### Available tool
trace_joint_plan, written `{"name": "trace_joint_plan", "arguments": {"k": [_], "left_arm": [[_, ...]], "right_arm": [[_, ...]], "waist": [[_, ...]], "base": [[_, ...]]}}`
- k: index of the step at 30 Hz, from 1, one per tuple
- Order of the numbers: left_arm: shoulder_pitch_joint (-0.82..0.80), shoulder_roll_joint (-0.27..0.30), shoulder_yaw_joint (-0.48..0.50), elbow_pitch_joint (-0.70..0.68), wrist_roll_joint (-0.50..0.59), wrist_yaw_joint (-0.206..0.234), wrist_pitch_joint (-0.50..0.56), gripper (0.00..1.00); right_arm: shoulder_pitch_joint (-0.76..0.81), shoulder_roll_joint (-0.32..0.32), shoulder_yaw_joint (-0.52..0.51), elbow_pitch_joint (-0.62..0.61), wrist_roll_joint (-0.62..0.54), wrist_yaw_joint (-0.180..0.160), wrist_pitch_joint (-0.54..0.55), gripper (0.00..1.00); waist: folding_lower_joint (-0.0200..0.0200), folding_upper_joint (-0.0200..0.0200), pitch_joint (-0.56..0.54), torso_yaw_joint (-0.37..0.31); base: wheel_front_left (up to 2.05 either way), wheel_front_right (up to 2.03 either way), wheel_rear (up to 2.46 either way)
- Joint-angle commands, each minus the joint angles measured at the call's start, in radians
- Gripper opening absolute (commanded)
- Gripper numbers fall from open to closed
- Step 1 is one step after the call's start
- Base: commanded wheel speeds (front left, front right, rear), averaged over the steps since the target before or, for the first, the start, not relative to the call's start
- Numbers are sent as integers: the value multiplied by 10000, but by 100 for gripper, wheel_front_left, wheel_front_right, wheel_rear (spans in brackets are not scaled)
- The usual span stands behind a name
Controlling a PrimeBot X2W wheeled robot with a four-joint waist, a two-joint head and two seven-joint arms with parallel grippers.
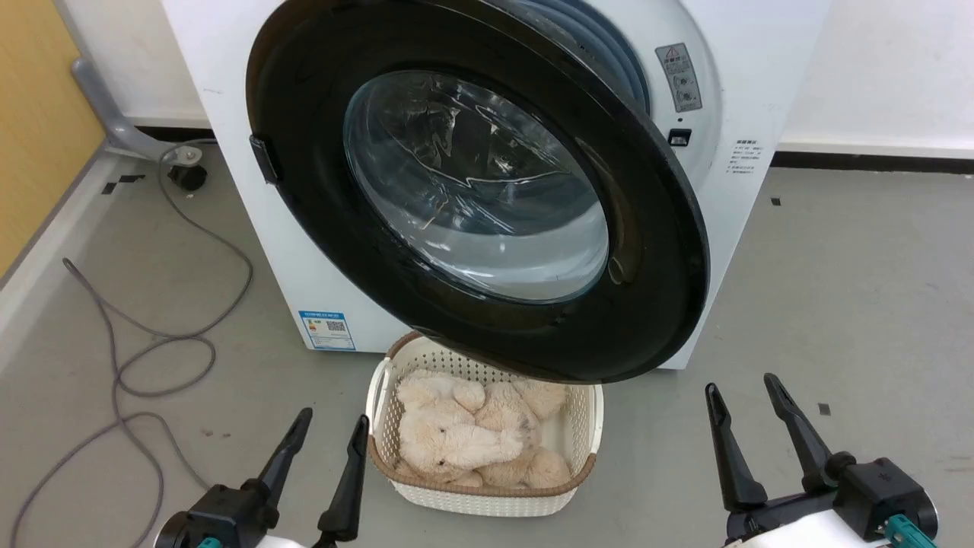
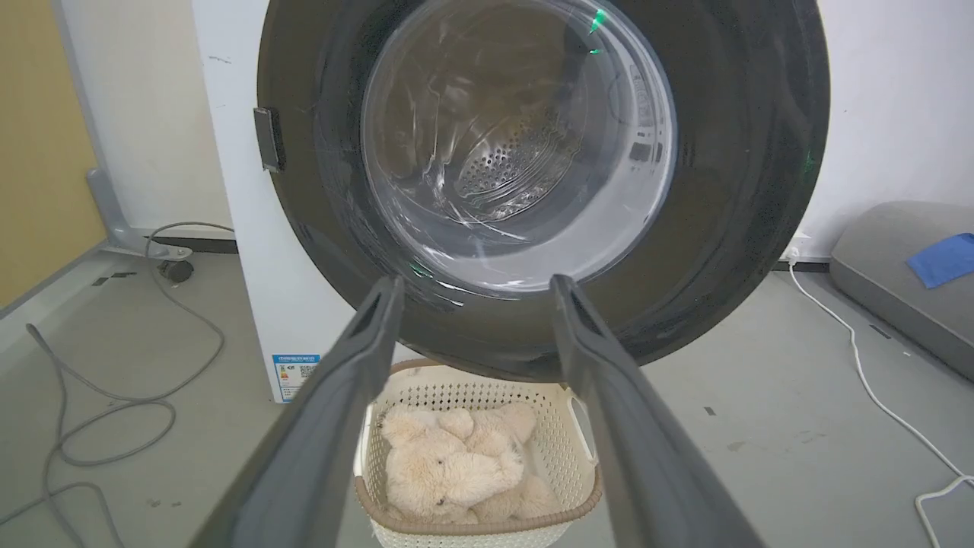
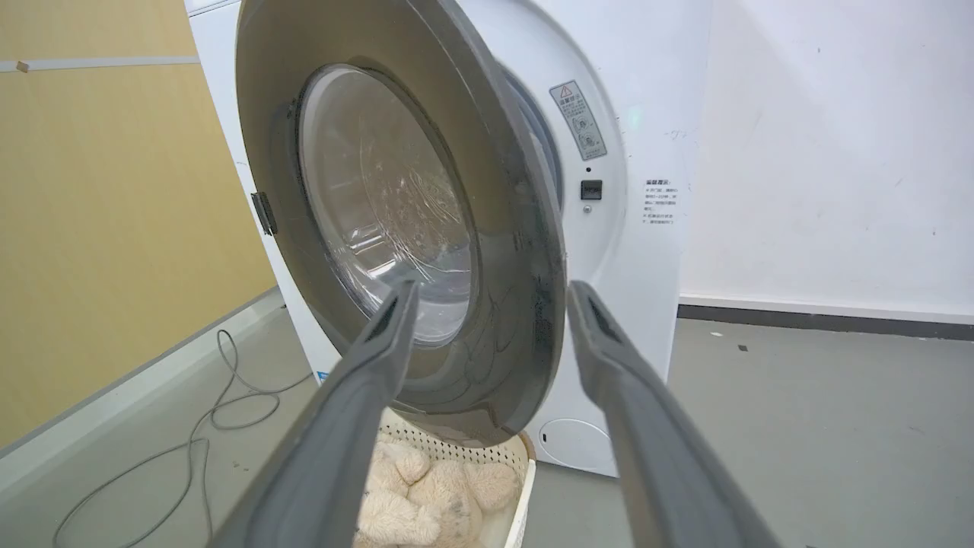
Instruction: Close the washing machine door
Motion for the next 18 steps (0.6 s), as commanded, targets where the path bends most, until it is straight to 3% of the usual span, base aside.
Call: {"name": "trace_joint_plan", "arguments": {"k": [1,2,3,4,9,18], "left_arm": [[-108,-72,83,-40,95,-63,-52,100],[-134,-121,126,-55,144,-83,-52,100],[-168,-163,155,-64,203,-105,-52,100],[-206,-200,177,-68,262,-128,-52,100],[-478,-460,303,-107,494,-224,-52,100],[-1058,-792,329,-193,769,-424,-53,100]], "right_arm": [[109,22,-27,10,52,8,-42,100],[91,22,-46,13,82,8,-42,73],[65,22,-49,9,79,8,-42,22],[32,22,-17,4,41,8,-42,0],[-331,-317,406,-47,-116,8,-42,0],[-2215,-2025,2093,604,284,8,250,0]], "waist": [[0,0,56,12],[0,0,110,27],[0,0,167,51],[0,0,231,82],[0,0,610,340],[0,0,1493,892]], "base": [[0,0,0],[0,0,0],[0,0,0],[0,0,0],[0,0,0],[0,0,0]]}}
